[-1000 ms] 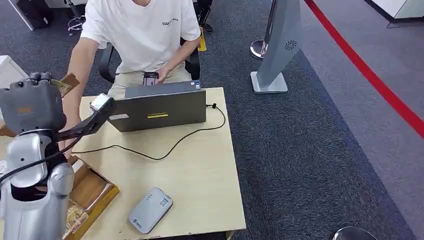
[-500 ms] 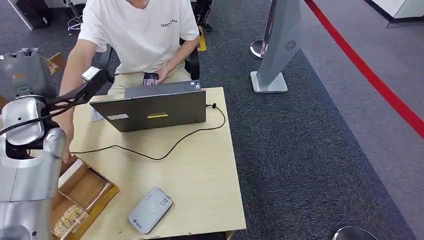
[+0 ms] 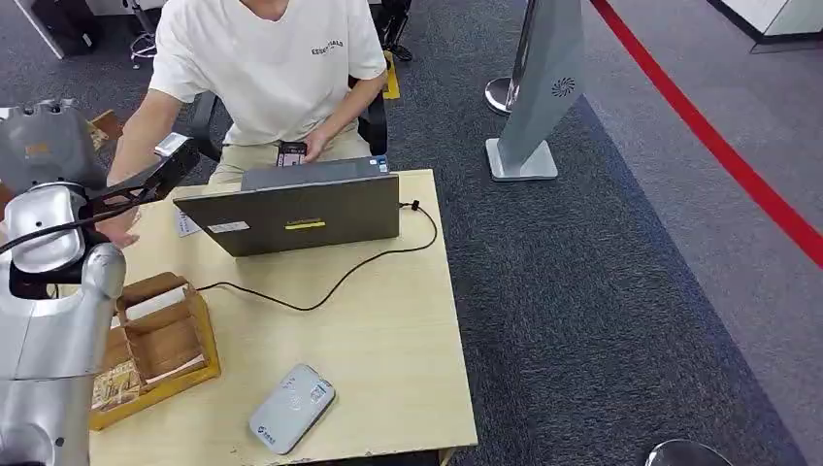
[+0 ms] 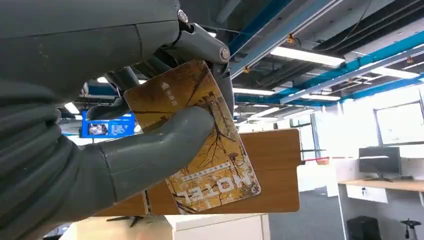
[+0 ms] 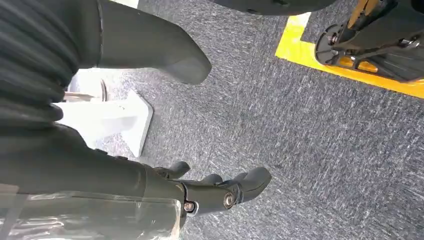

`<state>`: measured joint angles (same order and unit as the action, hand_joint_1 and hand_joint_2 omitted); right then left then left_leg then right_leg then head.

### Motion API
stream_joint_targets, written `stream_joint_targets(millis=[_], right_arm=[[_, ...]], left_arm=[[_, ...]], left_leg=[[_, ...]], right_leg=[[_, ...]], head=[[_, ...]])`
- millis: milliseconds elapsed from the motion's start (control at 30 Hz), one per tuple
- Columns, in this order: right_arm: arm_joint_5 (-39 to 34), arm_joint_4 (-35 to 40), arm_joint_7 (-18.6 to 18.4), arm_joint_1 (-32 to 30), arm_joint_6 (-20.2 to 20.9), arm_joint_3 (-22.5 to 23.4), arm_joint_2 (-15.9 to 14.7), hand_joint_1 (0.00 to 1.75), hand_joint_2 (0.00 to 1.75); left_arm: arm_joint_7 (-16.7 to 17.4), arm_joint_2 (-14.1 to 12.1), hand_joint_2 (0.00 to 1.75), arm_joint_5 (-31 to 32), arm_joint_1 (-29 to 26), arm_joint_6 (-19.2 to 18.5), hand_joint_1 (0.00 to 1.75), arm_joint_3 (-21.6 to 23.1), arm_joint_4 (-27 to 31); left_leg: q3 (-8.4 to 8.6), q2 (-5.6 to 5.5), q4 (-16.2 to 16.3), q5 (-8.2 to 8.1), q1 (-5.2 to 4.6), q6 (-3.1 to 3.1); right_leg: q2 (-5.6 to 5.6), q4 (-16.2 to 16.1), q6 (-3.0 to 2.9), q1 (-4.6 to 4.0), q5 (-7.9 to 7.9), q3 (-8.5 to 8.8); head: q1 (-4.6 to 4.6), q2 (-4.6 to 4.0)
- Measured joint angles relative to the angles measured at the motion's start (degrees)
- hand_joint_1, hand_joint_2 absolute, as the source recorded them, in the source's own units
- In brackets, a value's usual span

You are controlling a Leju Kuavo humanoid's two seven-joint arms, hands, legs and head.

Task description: Pass the card to the sensor for recognition and then transmit it.

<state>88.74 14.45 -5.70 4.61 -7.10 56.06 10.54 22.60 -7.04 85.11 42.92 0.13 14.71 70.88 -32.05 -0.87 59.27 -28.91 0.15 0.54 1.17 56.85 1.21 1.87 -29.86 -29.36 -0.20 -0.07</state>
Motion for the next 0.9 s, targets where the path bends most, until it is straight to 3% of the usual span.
stream_joint_targets(millis=[300,333,900], right_arm=[[0.02,0.0,-0.26,0.0,0.0,0.0,-0.02,0.0,1.75],[0.0,0.0,-0.26,0.0,-0.02,0.0,-0.02,0.0,1.75],[0.02,0.0,-0.42,-0.02,-0.09,0.0,-0.07,0.0,1.75]], left_arm=[[0.28,-0.26,1.75,0.0,-0.08,1.07,1.75,0.0,-1.83],[0.28,-0.26,1.75,0.0,-0.12,1.11,0.0,0.0,-1.9],[-2.1,0.0,1.75,0.0,-1.95,3.45,0.0,-1.4,-1.97]], left_leg=[[-0.01,-0.01,0.0,0.0,-0.01,0.0],[-0.01,-0.01,0.0,0.0,-0.01,0.0],[-0.01,-0.02,0.0,0.0,0.0,0.0]], right_leg=[[-0.01,0.0,0.0,0.0,0.0,0.01],[-0.01,0.0,0.0,0.0,0.0,0.01],[-0.02,0.02,0.0,0.0,0.0,0.02]], head=[[0.0,0.0],[0.0,0.0],[0.0,0.02]])
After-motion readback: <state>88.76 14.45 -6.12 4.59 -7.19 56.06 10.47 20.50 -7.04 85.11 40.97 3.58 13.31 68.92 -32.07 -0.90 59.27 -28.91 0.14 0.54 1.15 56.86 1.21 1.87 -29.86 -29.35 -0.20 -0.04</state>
